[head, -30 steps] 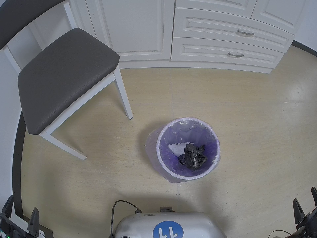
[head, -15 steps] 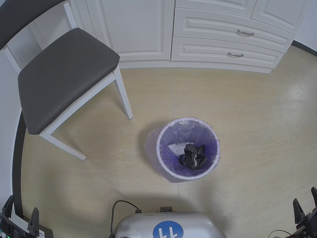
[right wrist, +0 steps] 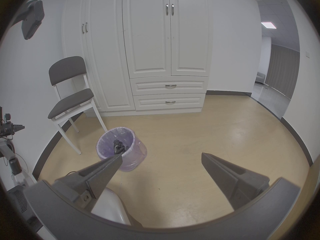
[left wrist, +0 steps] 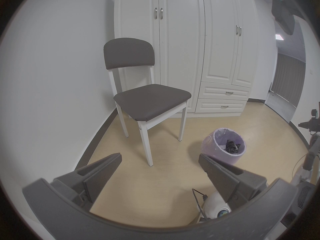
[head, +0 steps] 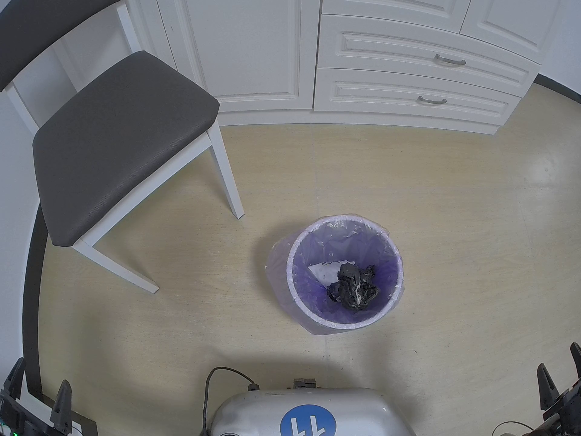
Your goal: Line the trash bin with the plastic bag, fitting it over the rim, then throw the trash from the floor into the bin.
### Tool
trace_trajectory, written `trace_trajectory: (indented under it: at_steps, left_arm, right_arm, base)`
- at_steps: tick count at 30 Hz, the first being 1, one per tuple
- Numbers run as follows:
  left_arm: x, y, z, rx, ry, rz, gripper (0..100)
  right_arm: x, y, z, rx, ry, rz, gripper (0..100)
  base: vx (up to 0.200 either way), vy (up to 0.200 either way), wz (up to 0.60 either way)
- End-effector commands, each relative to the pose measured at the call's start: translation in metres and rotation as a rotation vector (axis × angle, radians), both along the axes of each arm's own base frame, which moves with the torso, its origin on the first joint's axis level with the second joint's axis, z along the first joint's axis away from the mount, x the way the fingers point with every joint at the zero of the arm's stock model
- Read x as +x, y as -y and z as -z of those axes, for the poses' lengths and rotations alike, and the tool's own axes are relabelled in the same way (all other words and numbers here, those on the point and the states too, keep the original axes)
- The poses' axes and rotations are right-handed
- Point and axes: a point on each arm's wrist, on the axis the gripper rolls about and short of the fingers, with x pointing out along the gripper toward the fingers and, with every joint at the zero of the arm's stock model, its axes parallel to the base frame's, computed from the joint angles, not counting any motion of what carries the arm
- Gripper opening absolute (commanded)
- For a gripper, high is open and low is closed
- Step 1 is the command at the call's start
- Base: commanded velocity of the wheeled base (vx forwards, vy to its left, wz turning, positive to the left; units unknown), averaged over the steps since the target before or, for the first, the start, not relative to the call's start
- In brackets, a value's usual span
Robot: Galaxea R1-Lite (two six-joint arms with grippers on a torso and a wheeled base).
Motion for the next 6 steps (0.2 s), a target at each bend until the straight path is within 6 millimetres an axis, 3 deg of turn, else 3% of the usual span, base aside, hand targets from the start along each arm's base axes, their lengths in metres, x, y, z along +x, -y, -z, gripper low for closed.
trace_trajectory:
  at_steps: [1,6]
  left_arm:
    - [0.0002,0.0000,0.0052,0.000,-0.003,-0.001,100]
    - [0.0002,0.0000,0.0052,0.000,-0.003,-0.001,100]
  right_arm:
    - [0.0001,0.0000,0.0054,-0.001,-0.002,0.000,100]
    - [0.0001,0.0000,0.0054,-0.001,-0.002,0.002,100]
  base:
    - [0.000,0.000,0.00]
    - [0.000,0.000,0.00]
